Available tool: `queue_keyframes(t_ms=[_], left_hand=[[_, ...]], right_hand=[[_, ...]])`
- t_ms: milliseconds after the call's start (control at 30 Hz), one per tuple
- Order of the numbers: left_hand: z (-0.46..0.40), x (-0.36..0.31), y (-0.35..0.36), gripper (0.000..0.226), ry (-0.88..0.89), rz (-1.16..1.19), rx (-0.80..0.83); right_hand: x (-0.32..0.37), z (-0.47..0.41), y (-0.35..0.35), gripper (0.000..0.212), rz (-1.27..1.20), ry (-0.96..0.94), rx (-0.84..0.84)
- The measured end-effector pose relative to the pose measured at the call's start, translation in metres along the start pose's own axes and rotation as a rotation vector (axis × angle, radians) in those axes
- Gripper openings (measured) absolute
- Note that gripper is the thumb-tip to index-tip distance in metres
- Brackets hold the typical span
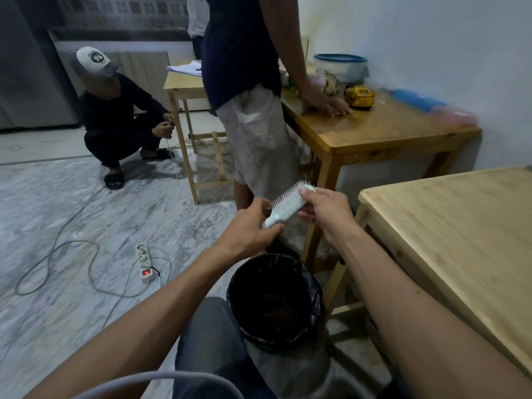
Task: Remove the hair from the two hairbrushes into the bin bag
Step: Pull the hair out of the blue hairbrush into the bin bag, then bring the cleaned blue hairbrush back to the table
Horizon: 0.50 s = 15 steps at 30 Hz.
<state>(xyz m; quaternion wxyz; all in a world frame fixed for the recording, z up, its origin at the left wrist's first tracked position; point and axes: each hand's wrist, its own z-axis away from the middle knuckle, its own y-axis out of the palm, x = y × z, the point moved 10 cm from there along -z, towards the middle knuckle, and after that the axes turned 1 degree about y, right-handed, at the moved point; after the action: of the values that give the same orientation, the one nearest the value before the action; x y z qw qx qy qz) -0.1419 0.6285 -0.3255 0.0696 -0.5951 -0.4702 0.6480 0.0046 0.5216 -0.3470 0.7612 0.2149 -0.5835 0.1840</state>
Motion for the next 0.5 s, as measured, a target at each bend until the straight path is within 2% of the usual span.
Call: queue_keyframes(t_ms=[133,233,400,500], left_hand=[[-0.009,-0.036,-0.008,0.025,0.041,-0.054,-0.071],[-0.014,-0.07,-0.005,0.023,0.086,-0.033,-0.096],[-0.018,-0.124,0.018,0.024,0.194,0.041,-0.066],[-0.015,-0.158,0.039,0.029,0.264,0.04,-0.001]], right_hand=[[0.036,0.001,-0.029,0.009,0.002,-0.081,-0.048],[0.062,0.01,-0.054,0.009,0.005,-0.125,-0.093],[0.087,0.035,-0.101,0.043,0.027,-0.123,-0.102],[0.098,0.053,-0.138,0.046,-0.003,-0.14,-0.169]])
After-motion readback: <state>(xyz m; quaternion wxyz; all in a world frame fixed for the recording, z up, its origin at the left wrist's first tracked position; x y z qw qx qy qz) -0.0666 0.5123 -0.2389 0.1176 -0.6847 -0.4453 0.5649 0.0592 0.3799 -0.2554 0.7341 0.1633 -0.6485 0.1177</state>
